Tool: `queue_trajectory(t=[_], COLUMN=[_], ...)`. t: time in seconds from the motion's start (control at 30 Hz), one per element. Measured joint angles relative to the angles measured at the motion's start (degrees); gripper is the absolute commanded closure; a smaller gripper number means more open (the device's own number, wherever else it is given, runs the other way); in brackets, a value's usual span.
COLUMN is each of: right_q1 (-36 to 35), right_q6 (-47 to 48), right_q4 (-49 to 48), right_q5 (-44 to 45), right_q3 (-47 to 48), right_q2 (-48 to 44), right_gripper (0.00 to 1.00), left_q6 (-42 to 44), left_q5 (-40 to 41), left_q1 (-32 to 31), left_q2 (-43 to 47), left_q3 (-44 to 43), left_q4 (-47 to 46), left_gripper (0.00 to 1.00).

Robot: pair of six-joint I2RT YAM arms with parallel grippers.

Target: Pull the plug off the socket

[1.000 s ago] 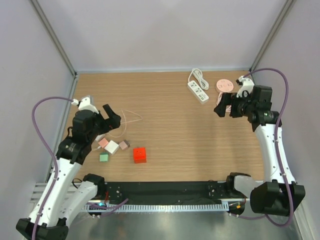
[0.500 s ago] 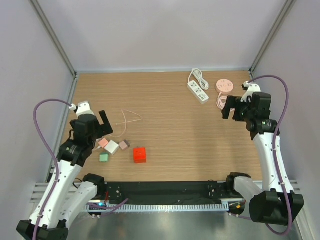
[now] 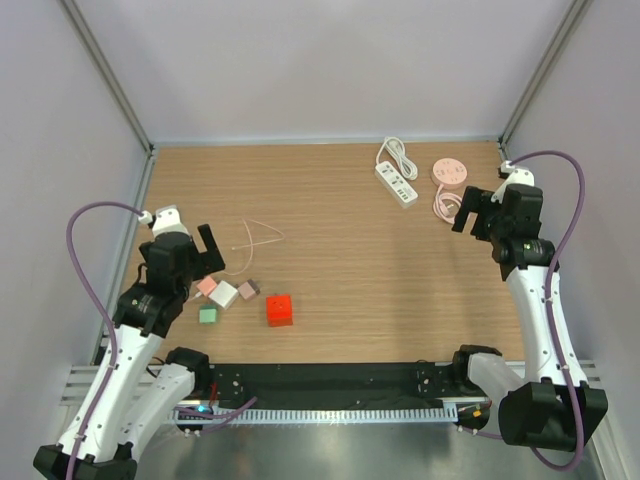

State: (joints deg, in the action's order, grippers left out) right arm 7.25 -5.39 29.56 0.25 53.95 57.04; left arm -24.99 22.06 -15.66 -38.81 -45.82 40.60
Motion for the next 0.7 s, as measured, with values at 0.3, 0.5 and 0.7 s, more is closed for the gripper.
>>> queue_trajectory(t=[0.3,0.5,0.7], right_q1=[0.00,0.00,0.00], right_q6=[-0.66,-0.66,-0.63], right_q4=[-0.07,-0.24,-0.46], right_q5=[0.52,0.68,0.74], right_q3=[-0.39,-0.94,-1.42], right_q2=[0.00,0.00,0.02], right_gripper=[0.00,0.00,0.00], left_q6=[0.02,0.02,0.02], left_q5=[-0.28,-0.66,-0.85], left_q1=[0.00,0.00,0.00], left_q2=[0.15,0.42,0.46], left_q3=[0.24,0.26,0.31], left_q4=[0.00,0.00,0.00], left_gripper=[0.00,0.00,0.00])
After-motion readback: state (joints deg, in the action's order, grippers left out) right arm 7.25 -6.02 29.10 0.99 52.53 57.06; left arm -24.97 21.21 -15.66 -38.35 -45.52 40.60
